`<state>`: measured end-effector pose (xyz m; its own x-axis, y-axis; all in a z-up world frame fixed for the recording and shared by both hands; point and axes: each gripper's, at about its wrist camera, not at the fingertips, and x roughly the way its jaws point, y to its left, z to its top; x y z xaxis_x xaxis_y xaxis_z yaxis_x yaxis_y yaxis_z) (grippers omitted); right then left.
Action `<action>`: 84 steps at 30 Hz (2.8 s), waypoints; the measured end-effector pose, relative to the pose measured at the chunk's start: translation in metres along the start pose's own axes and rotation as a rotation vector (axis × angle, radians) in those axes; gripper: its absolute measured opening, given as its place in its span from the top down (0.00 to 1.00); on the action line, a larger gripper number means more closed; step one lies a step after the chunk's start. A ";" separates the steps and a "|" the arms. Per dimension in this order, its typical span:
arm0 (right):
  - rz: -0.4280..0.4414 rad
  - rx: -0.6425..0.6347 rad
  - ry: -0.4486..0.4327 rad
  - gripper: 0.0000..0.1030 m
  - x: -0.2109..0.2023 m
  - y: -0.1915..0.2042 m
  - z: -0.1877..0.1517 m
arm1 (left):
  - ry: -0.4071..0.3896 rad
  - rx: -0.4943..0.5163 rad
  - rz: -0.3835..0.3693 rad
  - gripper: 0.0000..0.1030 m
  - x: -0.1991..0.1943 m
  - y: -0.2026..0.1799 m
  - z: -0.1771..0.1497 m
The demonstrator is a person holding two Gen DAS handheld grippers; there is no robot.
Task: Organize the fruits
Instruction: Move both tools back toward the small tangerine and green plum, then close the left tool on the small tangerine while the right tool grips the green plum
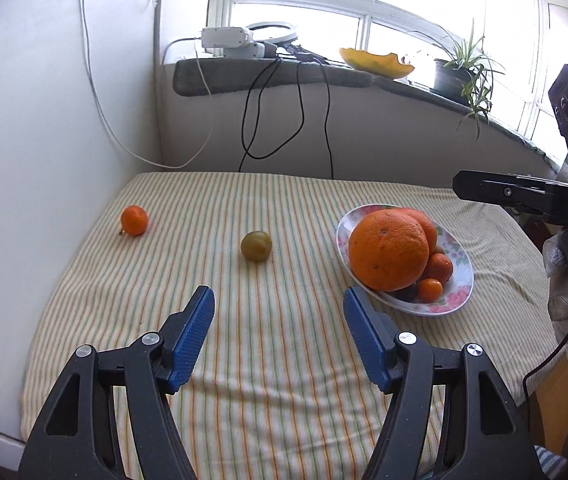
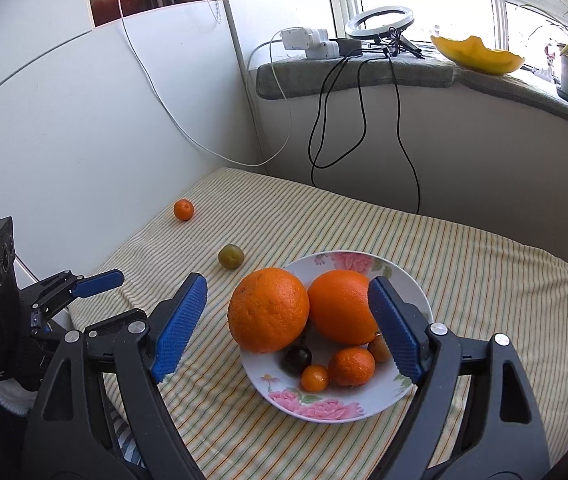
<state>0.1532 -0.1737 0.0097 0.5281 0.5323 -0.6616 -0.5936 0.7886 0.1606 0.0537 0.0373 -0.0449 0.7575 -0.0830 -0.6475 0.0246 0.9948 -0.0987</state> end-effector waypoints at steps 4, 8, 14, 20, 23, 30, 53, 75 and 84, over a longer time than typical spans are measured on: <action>0.015 -0.059 0.031 0.17 0.011 0.016 0.009 | 0.000 -0.028 0.048 0.23 0.002 0.024 0.002; 0.029 -0.114 0.079 0.17 0.029 0.031 0.018 | 0.013 -0.034 0.092 0.21 0.009 0.045 0.006; 0.052 -0.216 0.159 0.17 0.061 0.058 0.033 | 0.029 -0.088 0.134 0.21 0.026 0.084 0.019; 0.089 -0.246 0.238 0.17 0.094 0.079 0.047 | 0.033 -0.121 0.137 0.21 0.043 0.109 0.032; 0.111 -0.229 0.286 0.17 0.110 0.083 0.052 | 0.030 -0.140 0.134 0.21 0.049 0.118 0.035; 0.146 -0.146 0.398 0.22 0.147 0.078 0.060 | 0.030 -0.153 0.126 0.22 0.062 0.131 0.043; 0.030 -0.220 0.591 0.55 0.226 0.099 0.053 | 0.074 -0.162 0.134 0.41 0.119 0.143 0.064; -0.027 -0.270 0.635 0.62 0.256 0.103 0.049 | 0.156 -0.156 0.173 0.67 0.157 0.157 0.060; -0.052 -0.273 0.631 0.71 0.257 0.102 0.048 | 0.145 -0.138 0.179 0.69 0.157 0.156 0.059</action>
<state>0.2577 0.0585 -0.1086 0.1552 0.1495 -0.9765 -0.7526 0.6582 -0.0188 0.2148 0.1830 -0.1171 0.6403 0.0756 -0.7644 -0.1981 0.9777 -0.0691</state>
